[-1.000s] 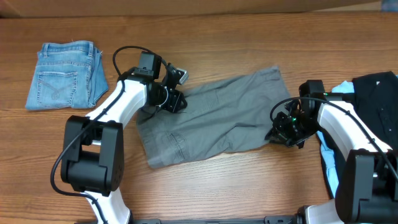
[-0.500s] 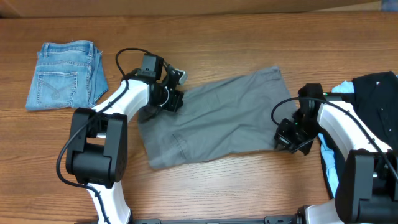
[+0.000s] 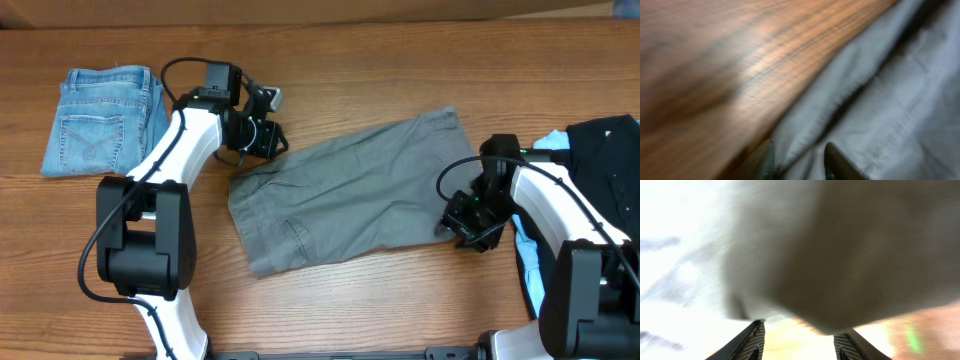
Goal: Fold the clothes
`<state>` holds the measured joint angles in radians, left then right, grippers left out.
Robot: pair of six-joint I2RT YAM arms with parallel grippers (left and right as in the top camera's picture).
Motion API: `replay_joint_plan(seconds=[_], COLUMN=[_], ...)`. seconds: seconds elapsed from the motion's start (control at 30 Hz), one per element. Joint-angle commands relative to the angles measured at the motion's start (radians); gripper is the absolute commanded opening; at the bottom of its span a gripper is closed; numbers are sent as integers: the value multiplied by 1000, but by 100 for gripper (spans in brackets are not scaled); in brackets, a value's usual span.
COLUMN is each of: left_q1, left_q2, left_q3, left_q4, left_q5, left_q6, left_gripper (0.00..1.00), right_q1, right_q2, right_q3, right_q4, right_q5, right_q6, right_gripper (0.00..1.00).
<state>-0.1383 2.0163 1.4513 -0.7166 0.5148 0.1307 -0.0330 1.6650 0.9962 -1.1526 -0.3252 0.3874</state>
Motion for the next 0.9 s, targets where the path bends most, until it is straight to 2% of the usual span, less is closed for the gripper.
replay_joint_plan(seconds=[0.0, 0.2, 0.37, 0.5, 0.73, 0.87], left_q1=[-26, -72, -124, -169, -197, -197], left_q2=[12, 14, 19, 32, 37, 43], left_q3=[23, -26, -42, -42, -42, -42], left_q4=[-46, -69, -57, -13, 83, 76], left_q5=[79, 60, 21, -155, -156, -151], left_q6=[119, 217, 252, 213, 198, 198], left_gripper=[41, 39, 39, 41, 51, 44], right_q1=[-3, 1, 2, 1, 2, 1], right_q2=[-41, -51, -51, -51, -51, -51], right_q3=[-1, -2, -2, -12, -51, -63], right_q4=[11, 3, 39, 75, 107, 109], right_q5=[-190, -216, -205, -200, -200, -200], right_q6=[-148, -144, -68, -42, -42, -42], right_gripper=[51, 59, 59, 59, 59, 60])
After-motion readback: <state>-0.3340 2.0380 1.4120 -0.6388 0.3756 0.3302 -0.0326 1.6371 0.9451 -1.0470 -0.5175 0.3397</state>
